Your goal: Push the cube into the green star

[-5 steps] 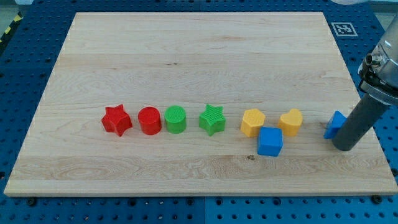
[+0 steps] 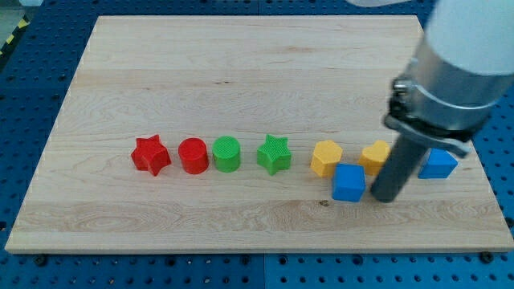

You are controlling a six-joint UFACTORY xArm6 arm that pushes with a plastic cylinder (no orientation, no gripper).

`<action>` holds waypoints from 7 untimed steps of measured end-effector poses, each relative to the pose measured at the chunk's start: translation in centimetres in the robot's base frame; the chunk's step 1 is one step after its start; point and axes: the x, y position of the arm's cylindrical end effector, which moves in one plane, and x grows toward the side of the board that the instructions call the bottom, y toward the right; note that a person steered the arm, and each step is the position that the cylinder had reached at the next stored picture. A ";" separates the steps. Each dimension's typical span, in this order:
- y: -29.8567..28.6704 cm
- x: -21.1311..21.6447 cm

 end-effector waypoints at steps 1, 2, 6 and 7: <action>-3.8 0.0; -6.7 0.0; -13.8 0.8; -16.1 0.8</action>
